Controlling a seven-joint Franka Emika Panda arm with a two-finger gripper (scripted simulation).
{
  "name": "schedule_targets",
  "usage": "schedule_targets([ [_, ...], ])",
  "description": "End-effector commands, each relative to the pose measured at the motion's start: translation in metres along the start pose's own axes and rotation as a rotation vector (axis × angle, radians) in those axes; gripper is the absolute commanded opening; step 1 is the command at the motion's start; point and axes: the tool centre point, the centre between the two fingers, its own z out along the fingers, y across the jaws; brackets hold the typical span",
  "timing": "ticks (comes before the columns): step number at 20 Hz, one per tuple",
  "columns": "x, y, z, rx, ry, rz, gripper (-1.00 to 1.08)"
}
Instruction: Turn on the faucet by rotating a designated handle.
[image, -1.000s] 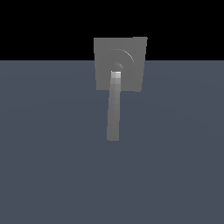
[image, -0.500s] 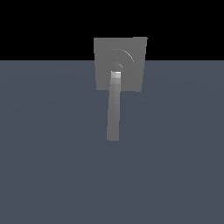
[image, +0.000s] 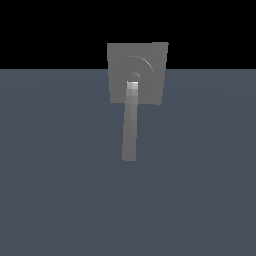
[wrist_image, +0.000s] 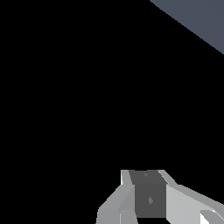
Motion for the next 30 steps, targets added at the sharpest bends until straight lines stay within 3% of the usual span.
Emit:
schedule_targets([
  [1, 0.012, 0.026, -0.016, -0.052, -0.072, -0.163, -1.0],
  [8, 0.069, 0.094, -0.059, -0.186, -0.261, -0.63, -1.0],
  [16, 0.175, 0.149, -0.107, -0.338, -0.467, -1.183, -1.0],
  [24, 0.302, 0.165, -0.148, -0.5, -0.667, -1.714, -1.0],
  [30, 0.373, 0.156, -0.167, -0.596, -0.778, -1.984, -1.0],
])
